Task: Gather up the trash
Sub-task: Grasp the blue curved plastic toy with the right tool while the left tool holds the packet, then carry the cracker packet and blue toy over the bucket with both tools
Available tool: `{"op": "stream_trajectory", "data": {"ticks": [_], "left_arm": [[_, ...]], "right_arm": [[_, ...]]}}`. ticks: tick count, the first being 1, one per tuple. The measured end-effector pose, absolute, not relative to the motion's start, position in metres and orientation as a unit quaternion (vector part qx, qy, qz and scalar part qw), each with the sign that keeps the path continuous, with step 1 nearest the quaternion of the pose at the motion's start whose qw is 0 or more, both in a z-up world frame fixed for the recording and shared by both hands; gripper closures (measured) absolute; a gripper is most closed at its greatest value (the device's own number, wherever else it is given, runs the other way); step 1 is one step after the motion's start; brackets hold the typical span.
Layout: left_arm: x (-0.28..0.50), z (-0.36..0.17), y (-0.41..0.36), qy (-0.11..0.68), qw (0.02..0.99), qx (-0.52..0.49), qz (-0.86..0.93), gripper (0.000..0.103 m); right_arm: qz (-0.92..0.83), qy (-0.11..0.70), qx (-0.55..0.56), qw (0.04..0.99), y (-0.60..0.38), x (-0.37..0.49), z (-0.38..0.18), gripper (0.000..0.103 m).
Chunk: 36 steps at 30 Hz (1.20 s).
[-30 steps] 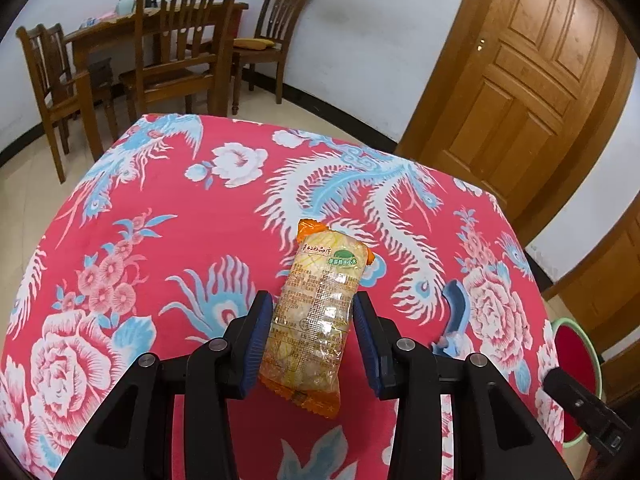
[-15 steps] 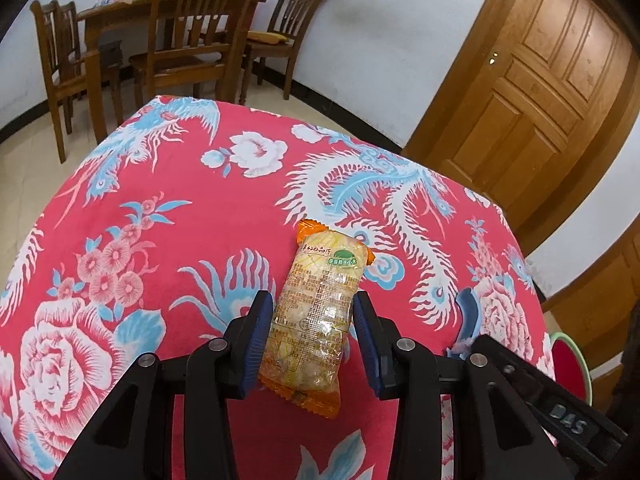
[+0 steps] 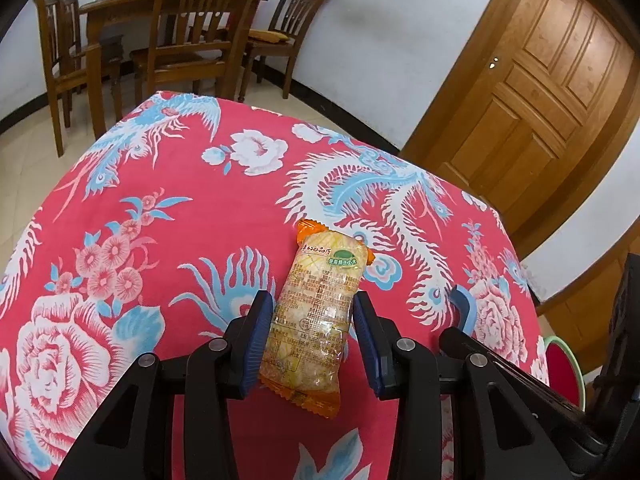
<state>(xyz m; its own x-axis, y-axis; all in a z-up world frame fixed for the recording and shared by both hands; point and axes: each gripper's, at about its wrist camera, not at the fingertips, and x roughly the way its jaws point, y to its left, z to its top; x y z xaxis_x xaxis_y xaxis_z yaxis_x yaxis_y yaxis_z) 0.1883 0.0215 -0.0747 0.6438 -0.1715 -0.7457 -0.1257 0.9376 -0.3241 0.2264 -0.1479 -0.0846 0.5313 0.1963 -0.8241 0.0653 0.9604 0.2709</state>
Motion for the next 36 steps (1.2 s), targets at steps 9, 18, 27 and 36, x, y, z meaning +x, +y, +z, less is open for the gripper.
{"op": "stream_trajectory", "data": {"ticks": [9, 18, 27, 36], "left_arm": [[0.188, -0.074, 0.021, 0.421, 0.890, -0.176, -0.017, 0.061], [0.187, -0.071, 0.014, 0.418, 0.892, -0.172, -0.029, 0.061], [0.178, -0.057, 0.001, 0.410, 0.898, -0.154, -0.042, 0.061], [0.161, -0.040, -0.020, 0.404, 0.901, -0.142, -0.068, 0.061]], "right_arm": [[0.047, 0.475, 0.153, 0.865, -0.157, 0.218, -0.080, 0.075], [0.055, 0.455, 0.168, 0.873, -0.176, 0.193, -0.062, 0.076], [0.049, 0.433, 0.181, 0.882, -0.204, 0.163, -0.043, 0.076], [0.043, 0.410, 0.197, 0.890, -0.232, 0.137, -0.026, 0.076]]}}
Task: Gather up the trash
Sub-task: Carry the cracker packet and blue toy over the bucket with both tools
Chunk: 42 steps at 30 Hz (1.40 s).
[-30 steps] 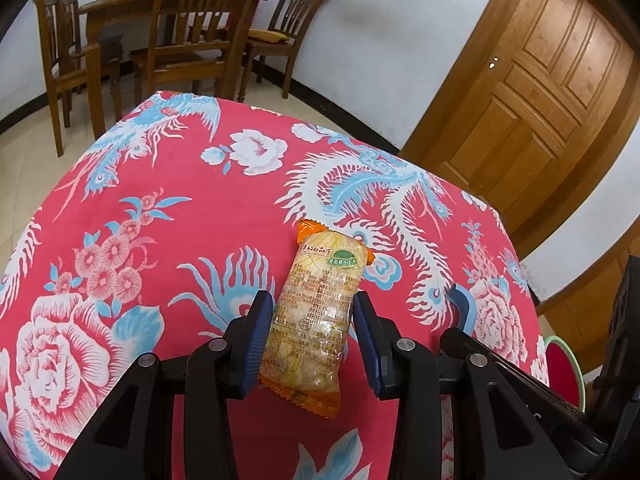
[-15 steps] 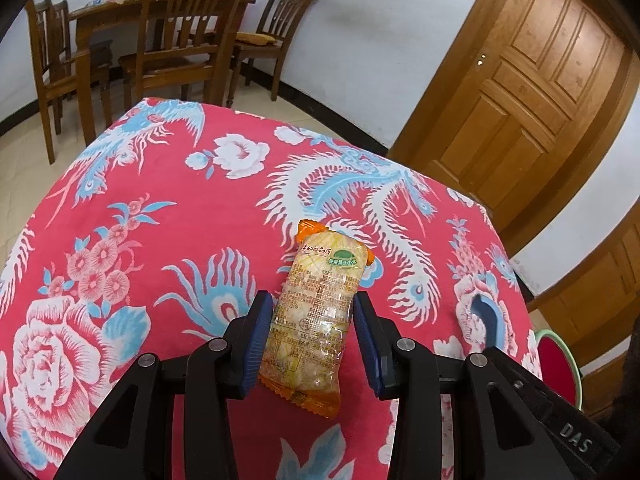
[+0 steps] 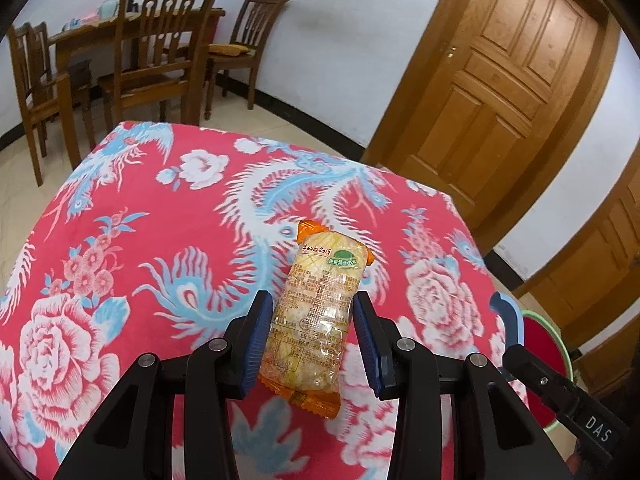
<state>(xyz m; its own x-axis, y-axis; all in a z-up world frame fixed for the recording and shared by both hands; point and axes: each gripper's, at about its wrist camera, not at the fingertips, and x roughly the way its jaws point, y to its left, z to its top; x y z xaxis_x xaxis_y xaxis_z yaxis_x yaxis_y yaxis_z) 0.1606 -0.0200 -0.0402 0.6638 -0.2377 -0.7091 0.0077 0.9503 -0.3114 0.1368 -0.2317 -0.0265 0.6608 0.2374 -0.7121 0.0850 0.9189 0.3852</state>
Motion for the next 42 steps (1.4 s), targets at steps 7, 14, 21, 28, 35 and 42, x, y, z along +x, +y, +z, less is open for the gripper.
{"op": "stream_trajectory", "data": {"ticks": [7, 14, 21, 28, 35, 42], "left_arm": [[0.148, -0.027, -0.042, 0.401, 0.901, -0.134, -0.096, 0.061], [0.137, -0.014, -0.066, 0.399, 0.900, -0.121, -0.123, 0.061], [0.128, -0.003, -0.091, 0.396, 0.900, -0.104, -0.147, 0.061], [0.123, 0.001, -0.125, 0.403, 0.892, -0.091, -0.187, 0.061], [0.120, 0.001, -0.159, 0.409, 0.884, -0.074, -0.214, 0.061], [0.121, -0.003, -0.191, 0.417, 0.876, -0.056, -0.236, 0.061]], "right_arm": [[0.028, 0.393, 0.212, 0.894, -0.256, 0.115, -0.017, 0.077], [0.010, 0.379, 0.227, 0.897, -0.285, 0.095, -0.011, 0.077], [-0.012, 0.368, 0.244, 0.897, -0.317, 0.075, -0.012, 0.077], [-0.039, 0.359, 0.263, 0.895, -0.353, 0.059, -0.016, 0.077], [-0.066, 0.358, 0.281, 0.888, -0.386, 0.047, -0.027, 0.077], [-0.090, 0.368, 0.299, 0.876, -0.413, 0.042, -0.043, 0.077]]}}
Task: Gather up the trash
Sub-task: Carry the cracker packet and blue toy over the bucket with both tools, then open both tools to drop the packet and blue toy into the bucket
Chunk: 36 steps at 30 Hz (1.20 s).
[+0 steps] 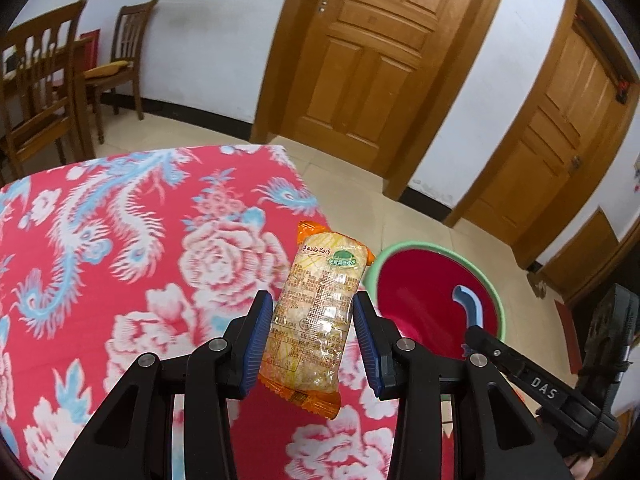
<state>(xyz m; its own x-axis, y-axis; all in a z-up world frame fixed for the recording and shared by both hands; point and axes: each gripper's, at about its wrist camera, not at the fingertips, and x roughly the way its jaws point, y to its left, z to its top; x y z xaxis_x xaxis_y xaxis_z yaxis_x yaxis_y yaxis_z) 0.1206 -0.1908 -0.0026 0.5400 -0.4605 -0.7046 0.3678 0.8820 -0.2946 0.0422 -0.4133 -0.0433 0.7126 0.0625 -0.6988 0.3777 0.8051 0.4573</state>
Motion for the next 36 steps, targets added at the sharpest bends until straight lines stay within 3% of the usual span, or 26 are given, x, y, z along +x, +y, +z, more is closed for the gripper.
{"op": "stream_trajectory", "data": {"ticks": [36], "left_arm": [[0.113, -0.050, -0.331, 0.463, 0.829, 0.050, -0.310, 0.060]], "right_arm": [[-0.136, 0.385, 0.376, 0.832, -0.493, 0.017, -0.094, 0.071]]}}
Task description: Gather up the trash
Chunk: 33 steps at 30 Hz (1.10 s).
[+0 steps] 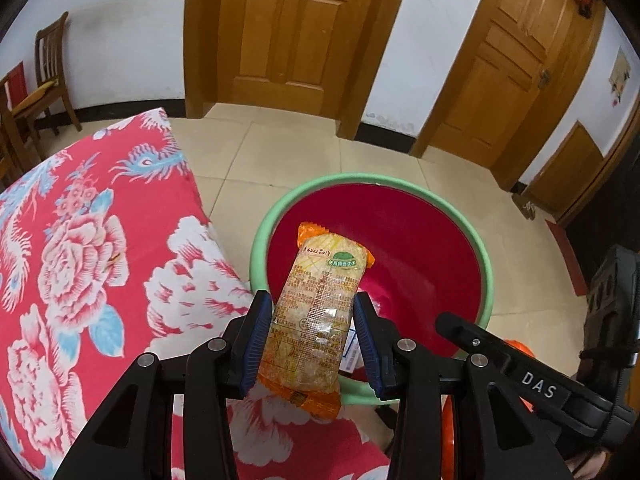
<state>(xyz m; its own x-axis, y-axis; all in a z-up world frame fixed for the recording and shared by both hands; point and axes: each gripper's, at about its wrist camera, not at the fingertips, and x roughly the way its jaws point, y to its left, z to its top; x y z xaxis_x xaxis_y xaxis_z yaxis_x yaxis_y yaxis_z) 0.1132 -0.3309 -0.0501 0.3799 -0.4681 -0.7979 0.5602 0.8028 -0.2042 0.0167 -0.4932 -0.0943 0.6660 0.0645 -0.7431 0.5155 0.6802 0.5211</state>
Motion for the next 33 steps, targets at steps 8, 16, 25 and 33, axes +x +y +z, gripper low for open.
{"op": "stream_trajectory", "data": {"ticks": [8, 16, 25, 33], "left_arm": [[0.116, -0.051, -0.328, 0.464, 0.830, 0.051, -0.305, 0.053], [0.111, -0.044, -0.309, 0.459, 0.840, 0.041, -0.286, 0.049], [0.105, -0.032, -0.272, 0.450, 0.859, 0.026, -0.244, 0.044], [0.098, -0.018, -0.233, 0.433, 0.878, 0.020, -0.203, 0.039]], "right_arm": [[-0.135, 0.384, 0.376, 0.832, -0.493, 0.015, -0.093, 0.065], [-0.130, 0.380, 0.368, 0.839, -0.481, 0.015, -0.082, 0.056], [-0.114, 0.376, 0.347, 0.851, -0.455, 0.015, -0.064, 0.049], [-0.086, 0.377, 0.324, 0.864, -0.422, 0.018, -0.049, 0.047]]}}
